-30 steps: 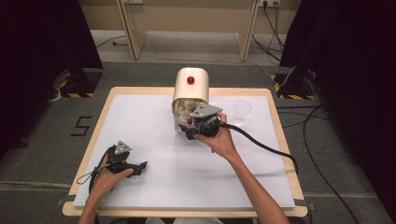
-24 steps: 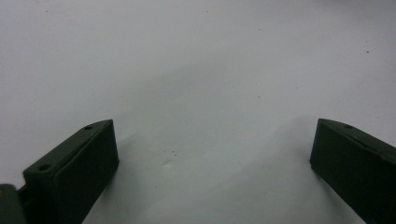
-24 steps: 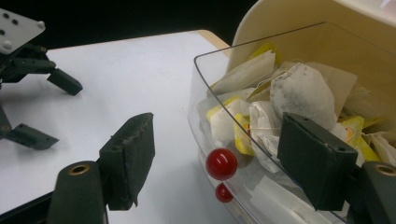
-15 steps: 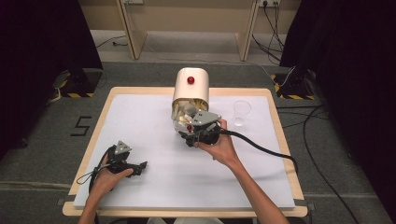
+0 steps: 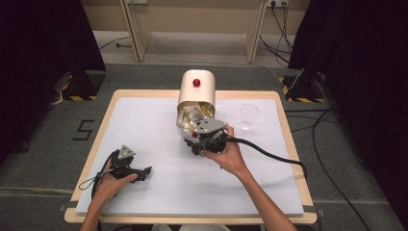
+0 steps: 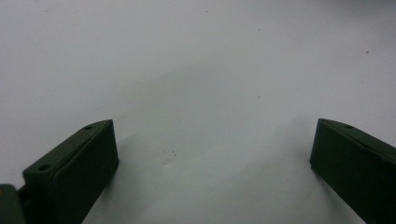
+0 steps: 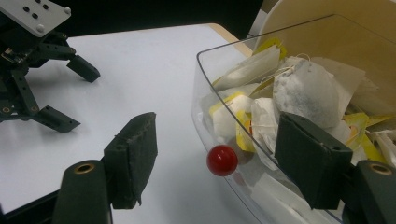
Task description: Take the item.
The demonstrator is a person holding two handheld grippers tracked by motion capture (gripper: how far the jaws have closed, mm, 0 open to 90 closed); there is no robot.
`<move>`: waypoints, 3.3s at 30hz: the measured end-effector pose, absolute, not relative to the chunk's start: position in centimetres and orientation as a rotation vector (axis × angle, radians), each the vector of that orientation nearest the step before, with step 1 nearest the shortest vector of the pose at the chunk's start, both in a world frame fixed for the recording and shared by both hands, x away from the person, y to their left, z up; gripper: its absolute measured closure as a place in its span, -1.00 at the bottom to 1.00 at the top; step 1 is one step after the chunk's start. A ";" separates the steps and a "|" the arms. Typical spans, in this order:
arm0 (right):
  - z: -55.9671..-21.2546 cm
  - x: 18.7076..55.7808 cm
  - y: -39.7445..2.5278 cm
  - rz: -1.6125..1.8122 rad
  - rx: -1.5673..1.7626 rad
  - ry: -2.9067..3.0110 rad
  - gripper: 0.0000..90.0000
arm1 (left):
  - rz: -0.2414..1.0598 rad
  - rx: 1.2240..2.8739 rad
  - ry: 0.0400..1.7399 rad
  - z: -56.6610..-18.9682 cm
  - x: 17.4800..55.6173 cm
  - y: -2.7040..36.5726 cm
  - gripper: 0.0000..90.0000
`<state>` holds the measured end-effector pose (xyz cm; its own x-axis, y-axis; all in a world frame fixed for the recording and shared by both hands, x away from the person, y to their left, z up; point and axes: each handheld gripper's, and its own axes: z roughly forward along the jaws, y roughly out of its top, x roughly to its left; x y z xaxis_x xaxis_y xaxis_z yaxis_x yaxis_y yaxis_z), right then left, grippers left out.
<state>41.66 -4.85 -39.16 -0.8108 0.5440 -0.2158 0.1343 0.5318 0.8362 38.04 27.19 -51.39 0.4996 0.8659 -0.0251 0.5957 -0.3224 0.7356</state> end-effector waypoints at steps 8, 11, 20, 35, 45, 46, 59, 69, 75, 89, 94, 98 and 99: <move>-39.2 41.0 -5.0 1.200 0.545 2.320 -0.21 | 0.494 2.045 1.195 -51.4 38.0 27.2 -1.00; -39.2 40.8 -5.0 1.195 0.538 2.332 -0.19 | 0.493 2.044 1.195 -51.4 38.0 27.2 -1.00; -39.1 40.1 -5.2 1.197 0.523 2.328 -0.10 | 0.494 2.042 1.195 -51.4 38.0 27.2 -1.00; -37.5 43.2 -5.3 1.306 0.631 2.207 -0.11 | 0.495 2.042 1.199 -51.4 38.0 27.2 -1.00; -37.8 45.4 -3.6 1.237 0.717 2.240 -0.19 | 0.495 2.042 1.198 -51.4 38.0 27.1 -1.00; -37.8 45.4 -3.6 1.237 0.717 2.240 -0.19 | 0.495 2.042 1.198 -51.4 38.0 27.1 -1.00; -38.4 46.0 -3.2 1.196 0.728 2.253 0.55 | 0.496 2.043 1.199 -51.4 38.0 27.1 -1.00; -36.6 45.1 -4.5 1.283 0.650 2.202 0.74 | 0.496 2.043 1.199 -51.4 38.0 27.1 -1.00; -36.5 44.5 -5.0 1.297 0.617 2.207 0.74 | 0.495 2.043 1.198 -51.4 38.0 27.1 -1.00; -35.2 43.9 -5.9 1.350 0.574 2.181 0.74 | 0.495 2.042 1.198 -51.4 38.0 27.1 -1.00; -34.0 43.3 -6.9 1.409 0.567 2.167 0.74 | 0.496 2.042 1.198 -51.4 38.0 27.1 -1.00; -33.1 42.8 -8.0 1.429 0.569 2.145 0.74 | 0.495 2.042 1.198 -51.4 38.0 27.1 -1.00; -32.9 42.7 -8.2 1.430 0.571 2.141 0.74 | 0.495 2.042 1.198 -51.4 38.0 27.1 -1.00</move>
